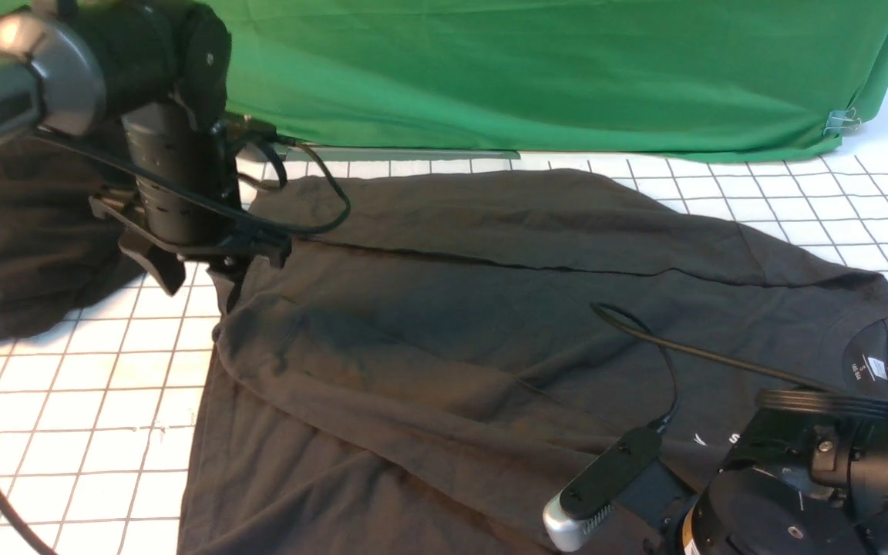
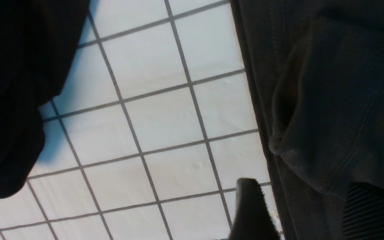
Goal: Fold a long-sleeved shirt over a white checkered tablecloth.
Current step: 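Grab the top left corner of the dark shirt with the left gripper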
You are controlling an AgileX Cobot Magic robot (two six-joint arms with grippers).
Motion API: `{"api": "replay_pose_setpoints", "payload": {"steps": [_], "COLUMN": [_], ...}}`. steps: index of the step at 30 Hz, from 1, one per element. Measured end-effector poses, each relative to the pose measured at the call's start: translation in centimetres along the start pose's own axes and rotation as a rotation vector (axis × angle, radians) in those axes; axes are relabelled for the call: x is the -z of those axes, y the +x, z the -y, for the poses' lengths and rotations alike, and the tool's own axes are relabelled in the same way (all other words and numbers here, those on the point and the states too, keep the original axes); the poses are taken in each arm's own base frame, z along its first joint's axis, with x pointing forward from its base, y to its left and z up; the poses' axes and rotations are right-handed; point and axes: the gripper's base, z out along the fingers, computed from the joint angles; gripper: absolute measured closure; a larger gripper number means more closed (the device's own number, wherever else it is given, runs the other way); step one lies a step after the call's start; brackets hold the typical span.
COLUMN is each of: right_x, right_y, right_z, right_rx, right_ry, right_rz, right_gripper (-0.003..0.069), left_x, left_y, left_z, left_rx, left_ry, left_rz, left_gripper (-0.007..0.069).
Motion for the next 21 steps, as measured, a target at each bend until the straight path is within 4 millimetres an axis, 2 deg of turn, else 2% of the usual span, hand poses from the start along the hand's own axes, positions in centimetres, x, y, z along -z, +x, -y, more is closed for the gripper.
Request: {"api": "replay_pose_setpoints", "payload": {"steps": [2,8,16,20,21], "right_x": [0.9,2.3,1.0,0.8,0.8], "right_y": [0.6,1.7,4.2,4.5,4.5], "right_z": [0.0,-0.9,-1.1,-1.1,-1.1], "right_rx": [-0.008,0.013,0.017,0.001,-0.001], "right_ry": [-0.004,-0.018,-0.004,-0.002,-0.002], "right_rz": [-0.020,-0.025,-0.129,-0.142,-0.141], "right_gripper": [0.0622,0.0623,0.0617,0.0583,0.0556], "left_x": [0.4,0.5,0.5,0.5,0.5], "left_y": [0.1,0.1,0.1,0.1,0.0], "left_z": [-0.1,-0.1,-0.2,-0.2,-0.2], "left_rx": [0.002,0.004,0.002,0.003,0.004], "left_ry": [-0.001,0.002,-0.004,-0.004,-0.002], "left_rz": [0.009,0.011,0.011,0.012,0.016], "left_gripper": [0.0341,0.0431,0.0436,0.0411,0.0405]}}
